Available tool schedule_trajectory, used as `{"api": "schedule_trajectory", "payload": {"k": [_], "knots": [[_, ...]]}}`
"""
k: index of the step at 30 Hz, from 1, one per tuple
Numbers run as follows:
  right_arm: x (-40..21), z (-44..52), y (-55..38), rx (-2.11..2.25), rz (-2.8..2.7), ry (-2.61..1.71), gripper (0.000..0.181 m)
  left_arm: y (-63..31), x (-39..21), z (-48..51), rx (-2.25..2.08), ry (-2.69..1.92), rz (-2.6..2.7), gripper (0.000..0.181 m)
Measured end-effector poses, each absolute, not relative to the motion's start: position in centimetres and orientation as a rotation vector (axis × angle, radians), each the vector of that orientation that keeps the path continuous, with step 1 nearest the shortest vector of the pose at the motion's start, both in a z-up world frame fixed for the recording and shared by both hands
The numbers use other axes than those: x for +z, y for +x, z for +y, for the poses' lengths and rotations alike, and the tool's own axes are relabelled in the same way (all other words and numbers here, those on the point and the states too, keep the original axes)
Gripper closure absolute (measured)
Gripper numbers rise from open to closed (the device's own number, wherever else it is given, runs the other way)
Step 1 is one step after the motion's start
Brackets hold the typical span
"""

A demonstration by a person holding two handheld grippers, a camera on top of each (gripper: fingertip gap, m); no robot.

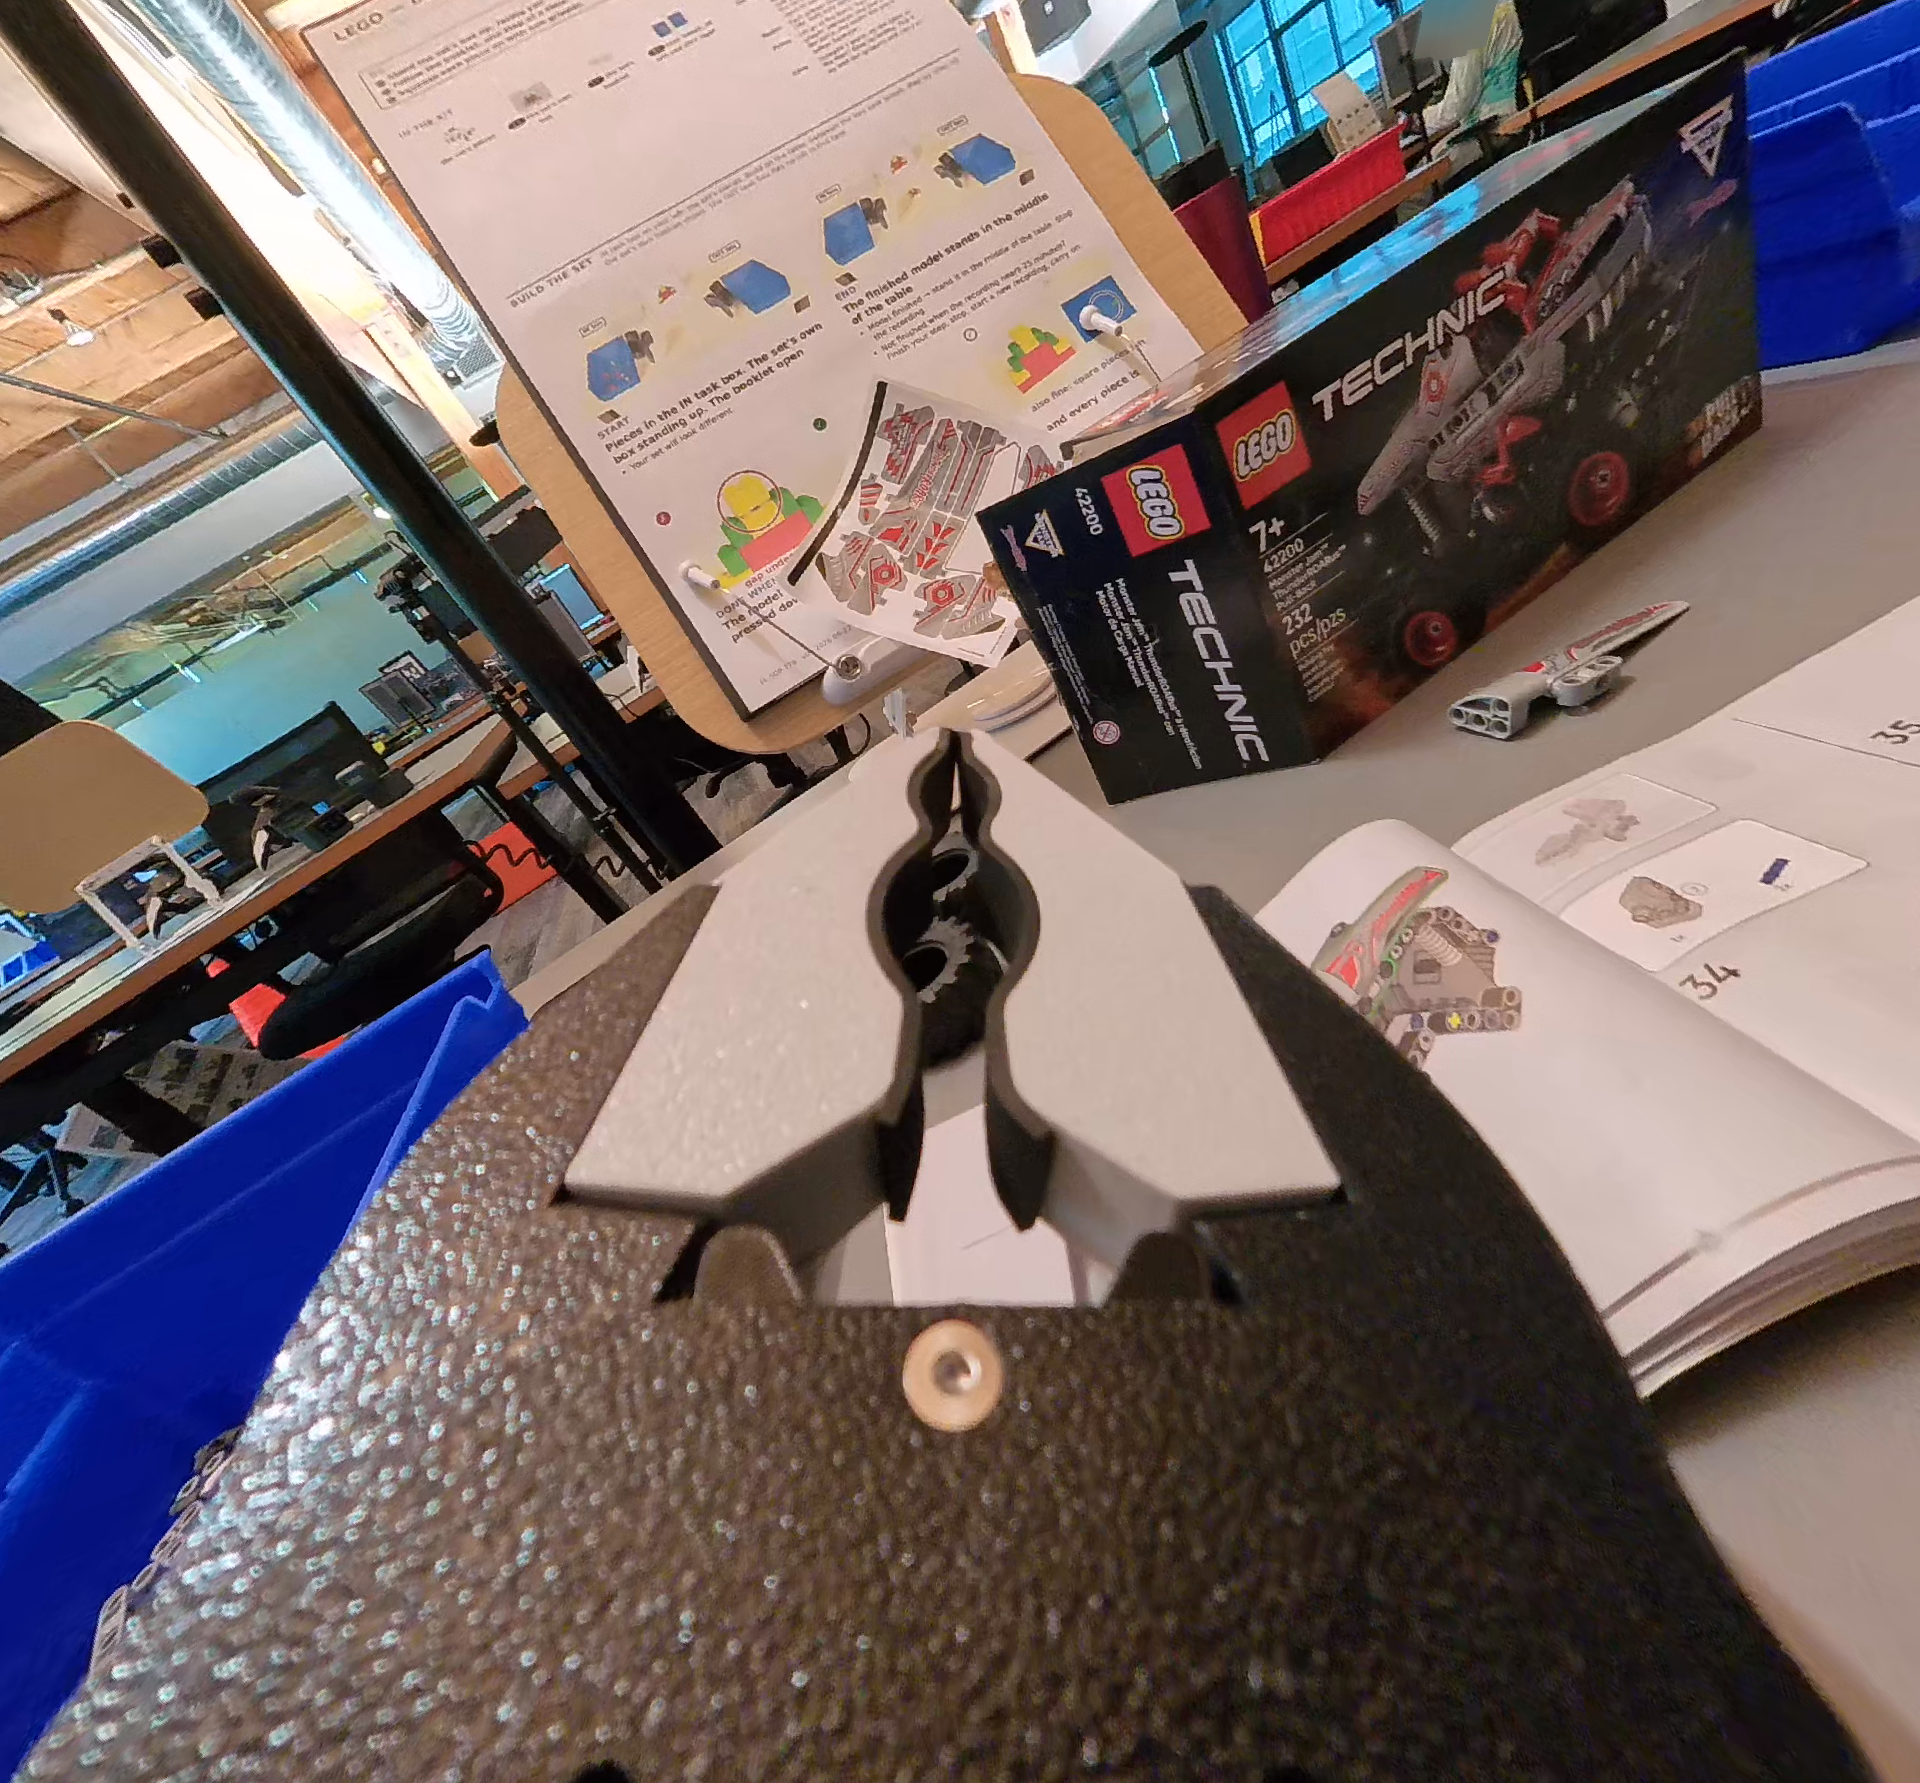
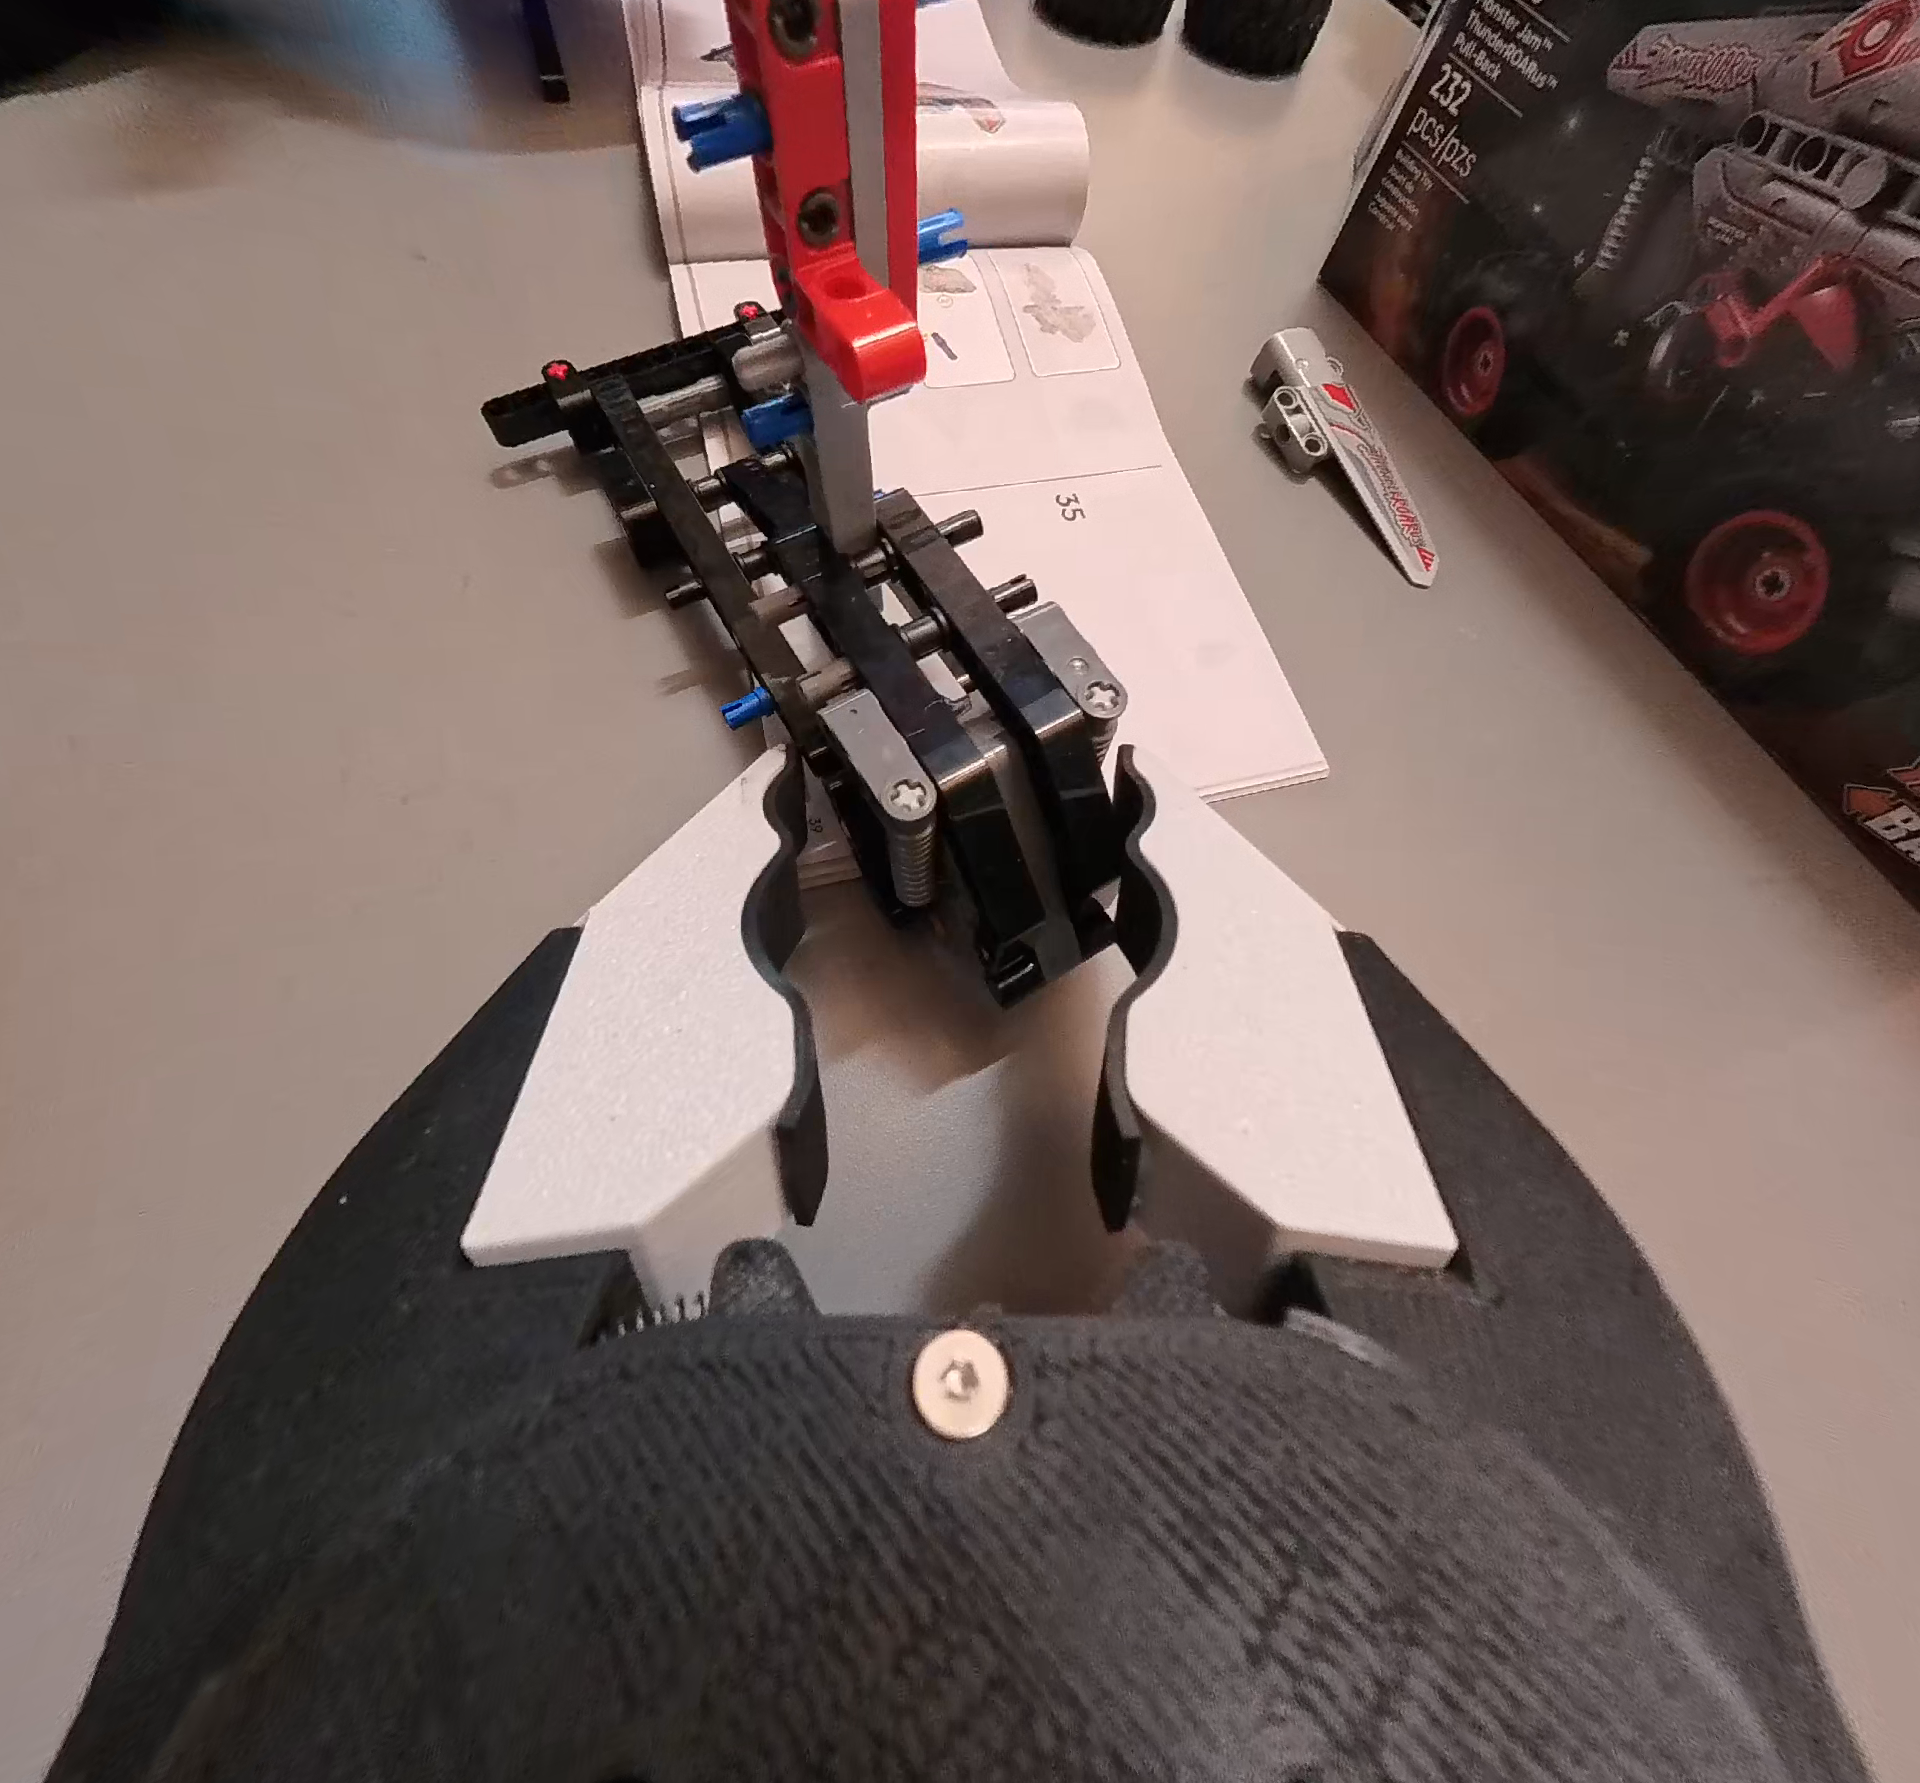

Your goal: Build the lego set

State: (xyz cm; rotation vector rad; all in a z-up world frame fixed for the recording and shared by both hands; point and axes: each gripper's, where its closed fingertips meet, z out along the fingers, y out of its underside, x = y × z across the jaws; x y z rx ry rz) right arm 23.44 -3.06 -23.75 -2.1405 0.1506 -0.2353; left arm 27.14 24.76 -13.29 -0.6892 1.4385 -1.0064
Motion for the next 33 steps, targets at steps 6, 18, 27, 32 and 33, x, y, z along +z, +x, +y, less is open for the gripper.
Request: {"api": "schedule_trajectory", "payload": {"k": [6, 18, 27, 32, 33], "knots": [[-23.8, -3.1, 23.4, -0.230, 0.151, -2.143, 0.125, 27.1, -13.3, 24.7, -1.003, -0.687, 1.442, 0.181], [-23.4, -3.1, 23.2, -0.220, 0.142, -2.120, 0.116, 27.1, -13.2, 24.6, -1.004, -0.677, 1.445, 0.181], [-19.9, -4.2, 23.6, -0.224, 0.308, -2.035, 0.100, 26.4, -13.5, 21.2, -1.159, -0.600, 1.594, 0.181], [-18.3, -4.3, 22.6, -0.334, 0.412, -2.057, 0.101, 23.6, -13.5, 12.4, -1.577, -0.414, 1.955, 0.181], [-18.3, -4.4, 22.3, -0.361, 0.443, -2.065, 0.100, 22.2, -14.1, 10.3, -1.652, -0.318, 2.113, 0.178]]}}
